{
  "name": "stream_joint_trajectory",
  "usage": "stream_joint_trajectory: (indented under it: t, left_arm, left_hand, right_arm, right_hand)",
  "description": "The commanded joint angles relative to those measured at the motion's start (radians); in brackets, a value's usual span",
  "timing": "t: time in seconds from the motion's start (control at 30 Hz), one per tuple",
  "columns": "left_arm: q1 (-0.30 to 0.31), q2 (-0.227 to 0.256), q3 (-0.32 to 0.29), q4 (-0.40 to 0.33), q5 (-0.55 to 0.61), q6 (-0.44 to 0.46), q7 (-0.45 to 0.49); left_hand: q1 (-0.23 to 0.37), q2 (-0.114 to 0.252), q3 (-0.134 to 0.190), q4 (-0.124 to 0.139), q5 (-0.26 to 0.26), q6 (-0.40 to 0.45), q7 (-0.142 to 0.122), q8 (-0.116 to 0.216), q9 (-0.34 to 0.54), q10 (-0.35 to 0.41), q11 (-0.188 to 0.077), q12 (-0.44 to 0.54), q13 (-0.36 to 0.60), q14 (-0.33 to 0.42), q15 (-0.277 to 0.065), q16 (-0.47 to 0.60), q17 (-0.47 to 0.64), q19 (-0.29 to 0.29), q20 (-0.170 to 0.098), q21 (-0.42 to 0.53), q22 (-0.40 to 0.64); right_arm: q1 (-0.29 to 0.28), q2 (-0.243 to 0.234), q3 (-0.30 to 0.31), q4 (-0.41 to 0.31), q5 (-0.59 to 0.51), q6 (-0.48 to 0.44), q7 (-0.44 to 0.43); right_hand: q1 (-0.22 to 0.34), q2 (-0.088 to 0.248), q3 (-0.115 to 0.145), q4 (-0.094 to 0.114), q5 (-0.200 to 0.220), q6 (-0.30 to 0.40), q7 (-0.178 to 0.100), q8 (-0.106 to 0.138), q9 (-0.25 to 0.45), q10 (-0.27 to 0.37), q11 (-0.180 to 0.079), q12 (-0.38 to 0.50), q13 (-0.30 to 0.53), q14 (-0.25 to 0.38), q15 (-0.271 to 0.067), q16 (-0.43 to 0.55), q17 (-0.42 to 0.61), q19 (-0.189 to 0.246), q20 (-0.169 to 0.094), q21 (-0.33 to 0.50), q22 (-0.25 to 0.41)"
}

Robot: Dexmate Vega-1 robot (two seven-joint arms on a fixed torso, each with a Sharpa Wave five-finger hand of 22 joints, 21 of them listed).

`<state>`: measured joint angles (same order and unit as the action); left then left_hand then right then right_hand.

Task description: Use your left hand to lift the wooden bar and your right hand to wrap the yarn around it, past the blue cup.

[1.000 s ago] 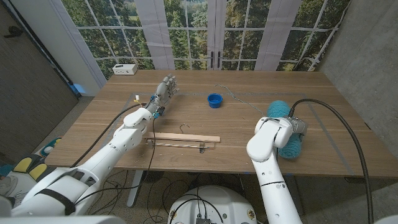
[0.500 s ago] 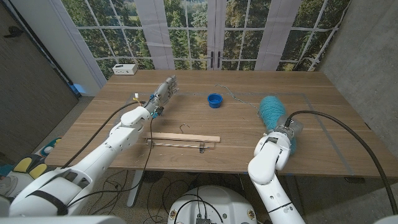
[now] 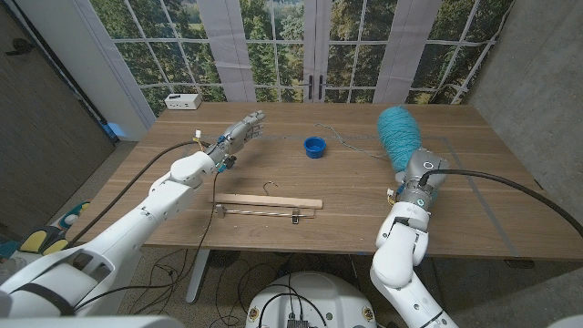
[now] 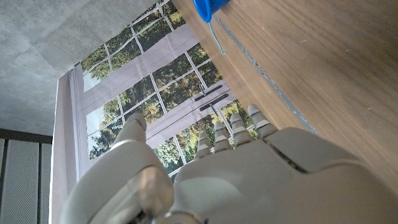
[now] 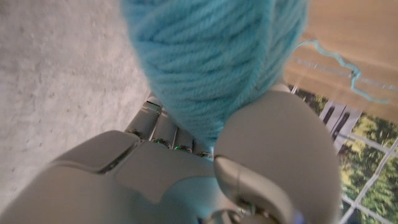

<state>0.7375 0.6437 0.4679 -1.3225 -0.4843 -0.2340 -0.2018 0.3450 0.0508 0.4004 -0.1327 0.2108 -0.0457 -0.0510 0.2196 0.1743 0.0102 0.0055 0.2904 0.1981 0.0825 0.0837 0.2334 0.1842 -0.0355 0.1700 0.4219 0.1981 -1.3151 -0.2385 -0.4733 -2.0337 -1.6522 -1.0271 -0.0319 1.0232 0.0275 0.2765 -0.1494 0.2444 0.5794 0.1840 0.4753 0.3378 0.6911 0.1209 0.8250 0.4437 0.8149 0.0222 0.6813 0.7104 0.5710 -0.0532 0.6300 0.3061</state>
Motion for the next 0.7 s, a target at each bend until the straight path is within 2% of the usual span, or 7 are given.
stream_joint_trajectory:
  t: [0.03, 0.13, 0.3, 0.53, 0.57, 0.7]
  left_arm:
    - [0.043, 0.129, 0.008, -0.174, 0.11, 0.073, 0.053]
    - [0.065, 0.16, 0.002, -0.224, 0.141, 0.092, 0.082]
    - [0.093, 0.191, -0.011, -0.263, 0.145, 0.102, 0.086]
    - [0.141, 0.259, -0.028, -0.361, 0.19, 0.142, 0.112]
    - [0.156, 0.288, -0.033, -0.4, 0.209, 0.159, 0.118]
    - [0.187, 0.326, -0.047, -0.465, 0.254, 0.194, 0.155]
  left_hand:
    - [0.027, -0.014, 0.0, -0.018, -0.004, 0.059, 0.005, 0.015, 0.004, 0.047, -0.007, 0.013, 0.004, 0.047, -0.012, 0.013, 0.006, 0.028, 0.006, 0.011, 0.002]
    - [0.043, -0.023, 0.0, -0.025, -0.005, 0.087, 0.007, 0.018, 0.004, 0.077, -0.012, 0.019, 0.004, 0.07, -0.018, 0.017, 0.006, 0.046, 0.009, 0.015, 0.001]
    - [0.059, -0.029, 0.001, -0.031, -0.004, 0.11, 0.013, 0.021, 0.004, 0.088, -0.017, 0.019, 0.004, 0.083, -0.024, 0.018, 0.006, 0.057, 0.013, 0.017, 0.001]
    - [0.09, -0.042, 0.003, -0.039, -0.002, 0.128, 0.014, 0.018, 0.005, 0.099, -0.017, 0.016, 0.005, 0.091, -0.029, 0.014, 0.007, 0.063, 0.013, 0.016, 0.001]
    - [0.093, -0.043, 0.003, -0.039, -0.002, 0.13, 0.014, 0.018, 0.005, 0.1, -0.017, 0.016, 0.005, 0.09, -0.029, 0.013, 0.007, 0.063, 0.014, 0.015, 0.001]
    - [0.103, -0.049, 0.003, -0.04, -0.001, 0.134, 0.016, 0.016, 0.005, 0.1, -0.013, 0.013, 0.005, 0.089, -0.029, 0.01, 0.007, 0.064, 0.015, 0.015, 0.001]
  right_arm:
    - [-0.029, -0.127, -0.022, -0.11, 0.064, -0.005, -0.262]
    - [-0.05, -0.147, -0.009, -0.15, 0.064, 0.0, -0.261]
    - [-0.084, -0.166, 0.013, -0.205, 0.055, 0.009, -0.247]
    - [-0.122, -0.163, 0.035, -0.246, 0.049, 0.027, -0.259]
    - [-0.129, -0.164, 0.039, -0.252, 0.053, 0.03, -0.27]
    - [-0.141, -0.157, 0.046, -0.259, 0.058, 0.042, -0.29]
  right_hand:
    - [0.129, 0.135, 0.026, 0.034, 0.007, 0.339, -0.274, 0.002, 0.008, 0.232, -0.239, 0.009, 0.089, 0.118, -0.248, -0.005, 0.007, -0.006, -0.05, 0.006, 0.001]
    - [0.129, 0.137, 0.026, 0.036, 0.009, 0.339, -0.275, 0.002, 0.012, 0.231, -0.241, 0.012, 0.093, 0.12, -0.248, -0.009, 0.011, -0.009, -0.052, 0.008, -0.001]
    - [0.129, 0.138, 0.025, 0.038, 0.011, 0.338, -0.276, 0.003, 0.018, 0.229, -0.239, 0.011, 0.092, 0.121, -0.249, -0.014, 0.017, -0.012, -0.053, 0.012, -0.004]
    - [0.129, 0.139, 0.024, 0.041, 0.013, 0.338, -0.275, 0.002, 0.022, 0.233, -0.239, 0.011, 0.089, 0.123, -0.248, -0.019, 0.024, -0.013, -0.054, 0.017, -0.007]
    - [0.128, 0.138, 0.022, 0.042, 0.014, 0.336, -0.276, 0.001, 0.022, 0.232, -0.24, 0.011, 0.09, 0.124, -0.248, -0.02, 0.026, -0.014, -0.054, 0.018, -0.008]
    - [0.13, 0.138, 0.022, 0.042, 0.015, 0.338, -0.275, 0.0, 0.022, 0.232, -0.24, 0.011, 0.09, 0.126, -0.25, -0.024, 0.032, -0.016, -0.054, 0.022, -0.01]
